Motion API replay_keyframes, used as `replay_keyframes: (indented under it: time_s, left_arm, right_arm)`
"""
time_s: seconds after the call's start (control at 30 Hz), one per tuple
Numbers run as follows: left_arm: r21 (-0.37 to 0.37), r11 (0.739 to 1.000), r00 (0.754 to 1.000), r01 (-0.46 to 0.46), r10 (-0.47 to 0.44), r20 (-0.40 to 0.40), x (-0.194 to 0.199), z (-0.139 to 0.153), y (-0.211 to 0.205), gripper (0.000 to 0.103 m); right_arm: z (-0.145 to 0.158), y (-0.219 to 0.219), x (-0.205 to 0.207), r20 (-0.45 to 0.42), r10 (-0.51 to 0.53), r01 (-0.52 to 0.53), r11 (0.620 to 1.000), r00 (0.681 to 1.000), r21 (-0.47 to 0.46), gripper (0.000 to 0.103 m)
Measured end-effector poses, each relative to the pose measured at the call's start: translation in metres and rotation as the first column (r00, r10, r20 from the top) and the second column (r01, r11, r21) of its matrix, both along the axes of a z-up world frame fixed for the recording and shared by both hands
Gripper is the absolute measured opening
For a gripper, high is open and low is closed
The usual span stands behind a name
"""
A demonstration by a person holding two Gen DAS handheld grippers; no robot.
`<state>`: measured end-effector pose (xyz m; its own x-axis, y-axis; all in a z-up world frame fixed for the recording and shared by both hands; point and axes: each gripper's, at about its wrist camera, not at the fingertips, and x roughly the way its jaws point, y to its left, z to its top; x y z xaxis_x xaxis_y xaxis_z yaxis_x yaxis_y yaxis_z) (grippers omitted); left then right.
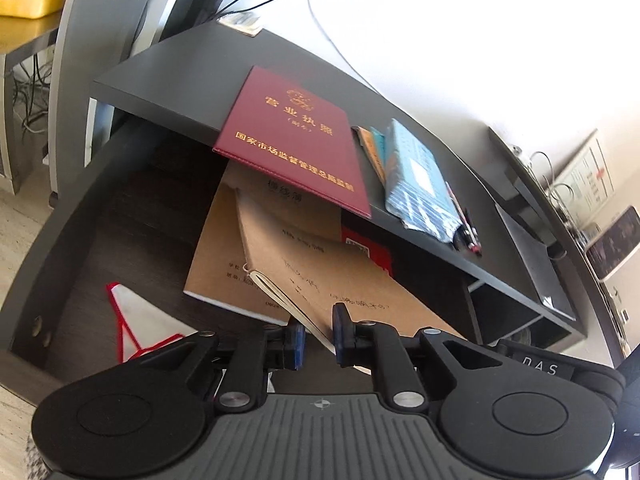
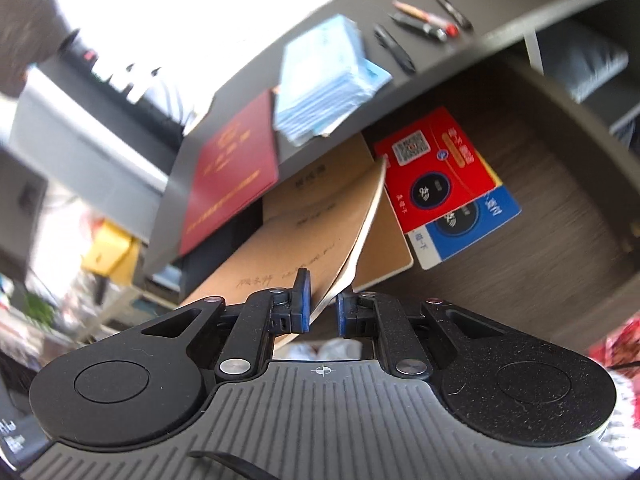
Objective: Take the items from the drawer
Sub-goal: 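Lift the tan notebook out of the drawer with the right gripper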
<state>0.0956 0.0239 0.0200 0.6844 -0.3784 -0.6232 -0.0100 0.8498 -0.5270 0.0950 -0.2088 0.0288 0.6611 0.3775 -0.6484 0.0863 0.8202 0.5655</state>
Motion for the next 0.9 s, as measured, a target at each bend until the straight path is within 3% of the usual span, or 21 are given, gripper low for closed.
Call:
replay_keyframes:
  time_s: [0.23,0.57,0.73,0.9]
  left_arm:
    - [-0.002,1.000,1.000,0.008,-0.008,0.027,-0.040,0.015,-0.004,0.013]
    - [0.063,0.994,0.991,0.088,-0.094,0.099,-0.082,0.050,-0.028,0.019]
    - [0.088,0.984,0.974,0.154,-0.166,0.152,-0.094,0.066,-0.044,0.020]
    - [0.116,0.967,0.950,0.226,-0.245,0.193,-0.102,0.078,-0.063,0.019]
  right_arm:
    - [0.025,0.007,-0.048,0.055,0.038,-0.032,0.995,0.998,-0.096,0.015]
    - [0.054,-0.016,-0.103,0.105,0.022,-0.013,0.996,0.994,-0.085,0.016]
    - [0.060,-0.036,-0.129,0.116,-0.012,0.019,0.998,0.993,-0.068,0.017]
    - [0.071,-0.046,-0.156,0.164,-0.048,0.071,0.988,0.985,-0.139,0.017]
